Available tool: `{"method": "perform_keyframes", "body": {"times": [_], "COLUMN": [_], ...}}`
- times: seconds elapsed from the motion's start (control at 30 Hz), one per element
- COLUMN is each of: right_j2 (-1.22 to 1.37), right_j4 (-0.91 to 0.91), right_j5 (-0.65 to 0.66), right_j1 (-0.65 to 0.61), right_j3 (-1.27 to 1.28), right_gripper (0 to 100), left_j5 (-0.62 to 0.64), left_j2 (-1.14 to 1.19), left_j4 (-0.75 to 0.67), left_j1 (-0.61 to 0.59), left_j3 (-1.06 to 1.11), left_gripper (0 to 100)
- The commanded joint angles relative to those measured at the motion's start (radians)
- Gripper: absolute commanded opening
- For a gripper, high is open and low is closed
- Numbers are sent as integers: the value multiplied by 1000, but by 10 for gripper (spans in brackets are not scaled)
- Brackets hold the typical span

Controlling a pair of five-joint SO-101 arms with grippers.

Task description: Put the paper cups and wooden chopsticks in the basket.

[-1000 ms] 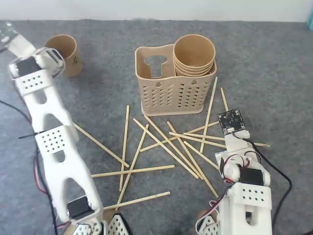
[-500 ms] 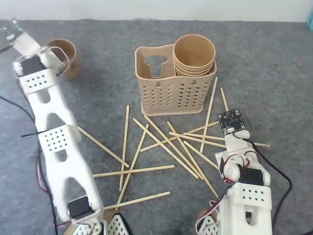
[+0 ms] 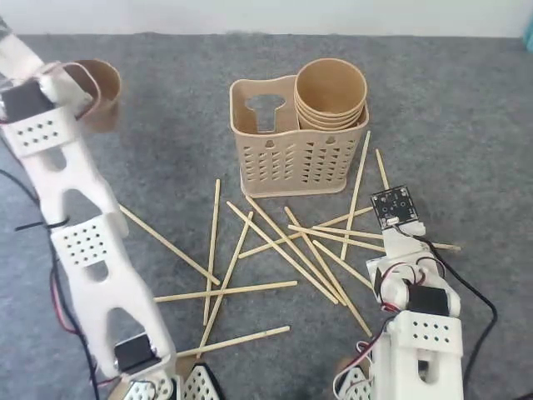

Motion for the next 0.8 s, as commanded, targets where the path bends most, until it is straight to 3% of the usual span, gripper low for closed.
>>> {"method": "perform_keyframes", "body": {"times": [0.0, 0.2, 0.43, 0.57, 0.77], "right_j2": [4, 4, 4, 2, 1], "right_j4": [-19, -19, -19, -19, -19], "right_j5": [11, 11, 11, 11, 11], "right_j1": [-1, -1, -1, -1, 1], "right_j3": [-6, -6, -6, -6, -6], "right_gripper": [32, 32, 32, 32, 32], "left_j5": [3, 8, 18, 18, 23], "left_j2": [-121, -207, -517, -710, -893], "left_j4": [35, 35, 34, 32, 31], "left_j1": [-23, -38, 6, 81, 232], "left_j3": [-42, 28, 464, 641, 720], "left_gripper": [11, 11, 10, 10, 10]}}
